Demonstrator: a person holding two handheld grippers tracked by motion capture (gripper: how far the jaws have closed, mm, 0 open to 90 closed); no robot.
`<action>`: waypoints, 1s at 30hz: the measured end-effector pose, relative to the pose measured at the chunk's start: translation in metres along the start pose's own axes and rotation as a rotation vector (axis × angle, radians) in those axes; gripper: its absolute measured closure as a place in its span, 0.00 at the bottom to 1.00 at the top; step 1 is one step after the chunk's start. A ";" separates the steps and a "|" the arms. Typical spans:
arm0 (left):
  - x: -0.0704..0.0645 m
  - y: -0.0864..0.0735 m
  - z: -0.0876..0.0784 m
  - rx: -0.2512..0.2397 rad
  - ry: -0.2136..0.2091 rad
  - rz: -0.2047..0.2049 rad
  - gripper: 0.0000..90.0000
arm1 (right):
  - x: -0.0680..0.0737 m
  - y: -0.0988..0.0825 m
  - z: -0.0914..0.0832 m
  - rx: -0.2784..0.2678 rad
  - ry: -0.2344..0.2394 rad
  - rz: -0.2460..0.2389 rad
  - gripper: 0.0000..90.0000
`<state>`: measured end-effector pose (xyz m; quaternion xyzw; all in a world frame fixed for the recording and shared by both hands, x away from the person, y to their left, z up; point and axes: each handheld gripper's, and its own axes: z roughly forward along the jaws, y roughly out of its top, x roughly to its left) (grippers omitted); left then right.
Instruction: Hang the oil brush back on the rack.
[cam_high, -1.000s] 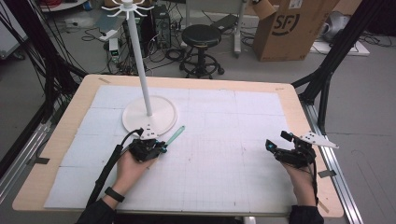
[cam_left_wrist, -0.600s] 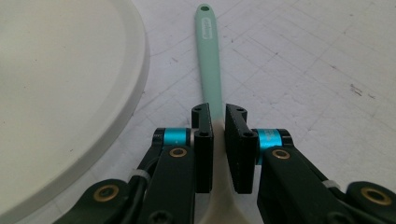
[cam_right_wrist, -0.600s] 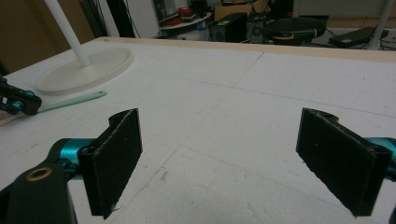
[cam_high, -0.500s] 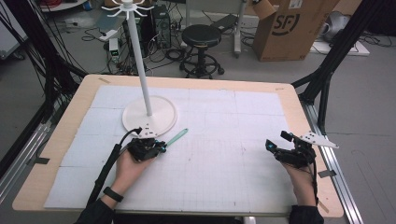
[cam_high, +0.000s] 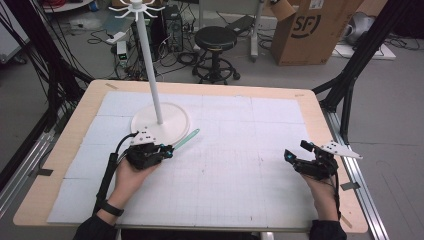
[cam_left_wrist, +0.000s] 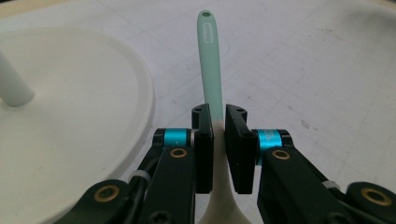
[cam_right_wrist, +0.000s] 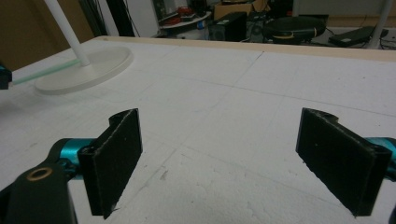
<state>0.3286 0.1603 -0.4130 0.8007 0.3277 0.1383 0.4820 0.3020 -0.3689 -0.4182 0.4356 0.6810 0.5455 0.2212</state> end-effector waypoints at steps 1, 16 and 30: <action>0.001 0.001 -0.003 -0.013 -0.002 -0.001 0.91 | 0.000 0.000 0.000 0.002 0.000 0.002 0.15; 0.022 0.021 -0.068 -0.150 0.024 -0.042 0.91 | 0.000 0.000 0.001 0.007 -0.003 0.003 0.15; 0.034 0.052 -0.132 -0.246 0.056 -0.044 0.91 | 0.000 0.000 0.001 0.009 -0.003 0.004 0.15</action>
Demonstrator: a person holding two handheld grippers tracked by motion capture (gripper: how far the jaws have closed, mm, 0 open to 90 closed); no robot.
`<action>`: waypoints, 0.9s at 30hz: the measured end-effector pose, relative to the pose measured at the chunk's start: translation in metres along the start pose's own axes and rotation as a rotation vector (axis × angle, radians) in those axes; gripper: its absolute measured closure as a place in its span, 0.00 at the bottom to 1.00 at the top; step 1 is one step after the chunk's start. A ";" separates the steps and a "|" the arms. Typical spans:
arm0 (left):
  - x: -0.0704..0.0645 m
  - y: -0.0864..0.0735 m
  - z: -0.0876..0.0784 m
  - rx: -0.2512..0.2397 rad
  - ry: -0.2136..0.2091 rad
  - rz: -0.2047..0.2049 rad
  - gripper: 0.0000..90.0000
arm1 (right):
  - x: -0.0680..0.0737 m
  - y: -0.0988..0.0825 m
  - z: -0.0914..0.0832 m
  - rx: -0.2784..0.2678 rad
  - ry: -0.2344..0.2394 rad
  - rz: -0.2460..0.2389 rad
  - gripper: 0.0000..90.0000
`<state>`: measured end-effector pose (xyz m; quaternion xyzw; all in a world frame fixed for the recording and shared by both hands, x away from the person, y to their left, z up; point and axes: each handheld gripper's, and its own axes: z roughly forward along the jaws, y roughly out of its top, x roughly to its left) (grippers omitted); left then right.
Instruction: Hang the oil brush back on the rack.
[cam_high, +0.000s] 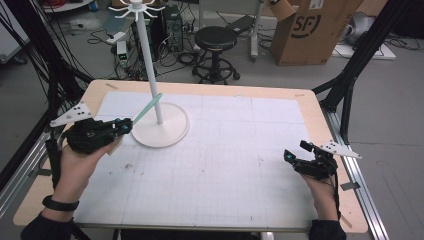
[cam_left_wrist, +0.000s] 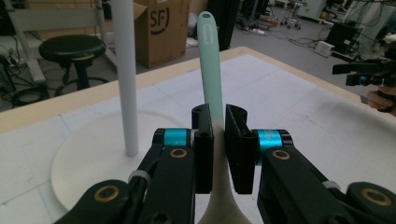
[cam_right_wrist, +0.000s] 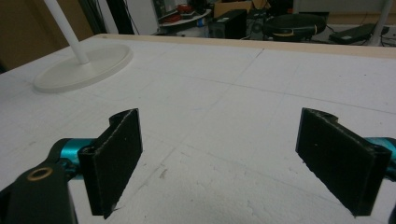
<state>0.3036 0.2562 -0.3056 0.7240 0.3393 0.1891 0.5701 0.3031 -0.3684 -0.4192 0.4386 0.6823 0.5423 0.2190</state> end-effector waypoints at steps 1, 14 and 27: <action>0.000 0.004 -0.004 -0.005 0.004 0.004 0.91 | 0.000 0.000 0.000 0.000 0.002 0.000 0.15; 0.010 0.051 -0.038 -0.086 0.049 0.027 0.91 | 0.000 0.000 0.002 0.003 0.002 0.002 0.15; 0.010 0.087 -0.059 -0.139 0.071 0.056 0.91 | -0.001 0.000 0.002 0.004 0.005 0.005 0.15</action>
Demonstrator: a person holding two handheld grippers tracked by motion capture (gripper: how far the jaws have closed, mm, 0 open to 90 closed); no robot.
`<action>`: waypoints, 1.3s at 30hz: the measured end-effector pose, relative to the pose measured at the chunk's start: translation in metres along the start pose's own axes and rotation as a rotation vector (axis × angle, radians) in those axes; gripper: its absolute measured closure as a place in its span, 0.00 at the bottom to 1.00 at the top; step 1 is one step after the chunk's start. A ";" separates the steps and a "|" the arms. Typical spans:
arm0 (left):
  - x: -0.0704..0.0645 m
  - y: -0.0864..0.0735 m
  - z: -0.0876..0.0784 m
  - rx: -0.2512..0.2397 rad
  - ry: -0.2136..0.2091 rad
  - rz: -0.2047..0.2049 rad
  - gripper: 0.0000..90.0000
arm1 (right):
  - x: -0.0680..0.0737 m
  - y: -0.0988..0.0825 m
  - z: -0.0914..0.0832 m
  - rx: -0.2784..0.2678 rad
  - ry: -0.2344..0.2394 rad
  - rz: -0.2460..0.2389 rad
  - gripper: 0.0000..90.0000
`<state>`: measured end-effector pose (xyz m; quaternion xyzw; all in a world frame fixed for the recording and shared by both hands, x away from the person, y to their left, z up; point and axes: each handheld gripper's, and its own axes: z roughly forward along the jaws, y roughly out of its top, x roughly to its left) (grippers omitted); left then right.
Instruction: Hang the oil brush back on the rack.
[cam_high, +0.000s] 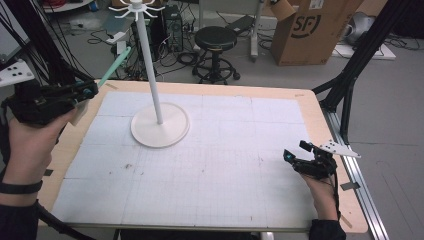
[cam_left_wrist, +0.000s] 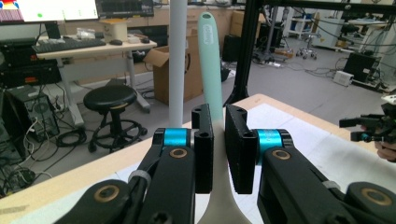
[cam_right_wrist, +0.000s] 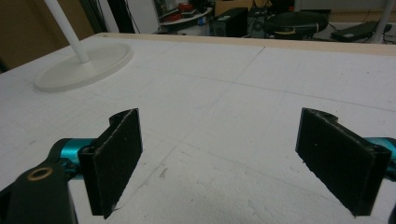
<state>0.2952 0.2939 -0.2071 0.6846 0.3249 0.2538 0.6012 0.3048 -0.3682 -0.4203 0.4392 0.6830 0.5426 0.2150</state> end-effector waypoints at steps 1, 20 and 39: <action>0.000 0.002 -0.001 -0.003 0.002 0.002 0.91 | 0.000 0.000 0.000 0.000 0.000 0.000 0.15; 0.006 0.037 -0.010 -0.069 0.025 0.021 0.91 | 0.000 0.000 0.000 0.000 0.001 0.001 0.15; 0.008 0.046 -0.002 -0.057 0.037 0.028 0.91 | 0.000 0.000 0.000 0.000 0.004 0.005 0.15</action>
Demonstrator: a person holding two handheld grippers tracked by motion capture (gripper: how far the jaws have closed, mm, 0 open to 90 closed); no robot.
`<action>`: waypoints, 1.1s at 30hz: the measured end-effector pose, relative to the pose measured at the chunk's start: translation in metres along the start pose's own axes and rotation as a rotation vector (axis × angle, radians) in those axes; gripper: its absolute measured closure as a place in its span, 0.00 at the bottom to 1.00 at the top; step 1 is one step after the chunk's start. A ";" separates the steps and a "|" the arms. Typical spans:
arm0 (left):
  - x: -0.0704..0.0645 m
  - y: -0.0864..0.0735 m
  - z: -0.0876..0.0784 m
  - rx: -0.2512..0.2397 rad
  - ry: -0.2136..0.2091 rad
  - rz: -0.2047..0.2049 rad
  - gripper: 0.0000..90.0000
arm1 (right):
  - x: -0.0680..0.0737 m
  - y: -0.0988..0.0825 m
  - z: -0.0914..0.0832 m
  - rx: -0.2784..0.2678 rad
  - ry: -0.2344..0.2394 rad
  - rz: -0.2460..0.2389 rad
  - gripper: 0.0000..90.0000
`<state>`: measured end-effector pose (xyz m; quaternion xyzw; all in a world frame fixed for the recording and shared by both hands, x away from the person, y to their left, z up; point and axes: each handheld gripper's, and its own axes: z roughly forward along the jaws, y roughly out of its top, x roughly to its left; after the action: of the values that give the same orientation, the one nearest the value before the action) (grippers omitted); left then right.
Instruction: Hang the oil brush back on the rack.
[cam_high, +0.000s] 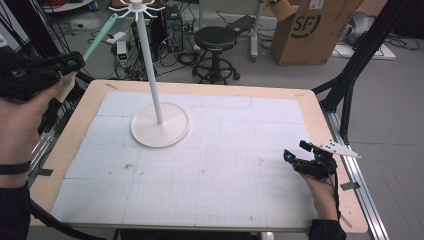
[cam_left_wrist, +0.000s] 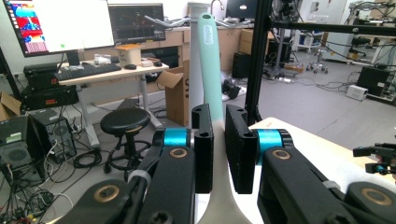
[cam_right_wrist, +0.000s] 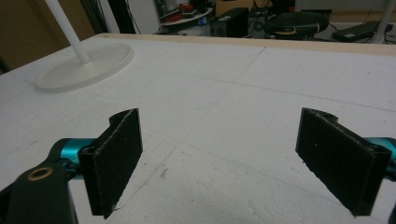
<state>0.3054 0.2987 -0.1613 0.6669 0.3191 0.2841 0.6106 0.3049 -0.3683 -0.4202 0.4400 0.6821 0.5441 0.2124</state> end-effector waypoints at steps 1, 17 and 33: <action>0.000 0.000 0.000 0.004 -0.002 0.001 0.91 | 0.000 0.000 0.000 0.000 0.000 0.000 0.15; 0.001 -0.008 0.009 0.017 -0.035 -0.018 0.91 | -0.001 0.000 0.000 -0.002 -0.002 -0.003 0.15; 0.001 -0.012 0.017 0.037 -0.040 -0.009 0.91 | 0.000 0.000 0.000 0.000 -0.003 -0.001 0.15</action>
<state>0.3184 0.2889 -0.1749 0.6822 0.3151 0.2620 0.6055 0.3048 -0.3686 -0.4201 0.4405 0.6820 0.5433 0.2137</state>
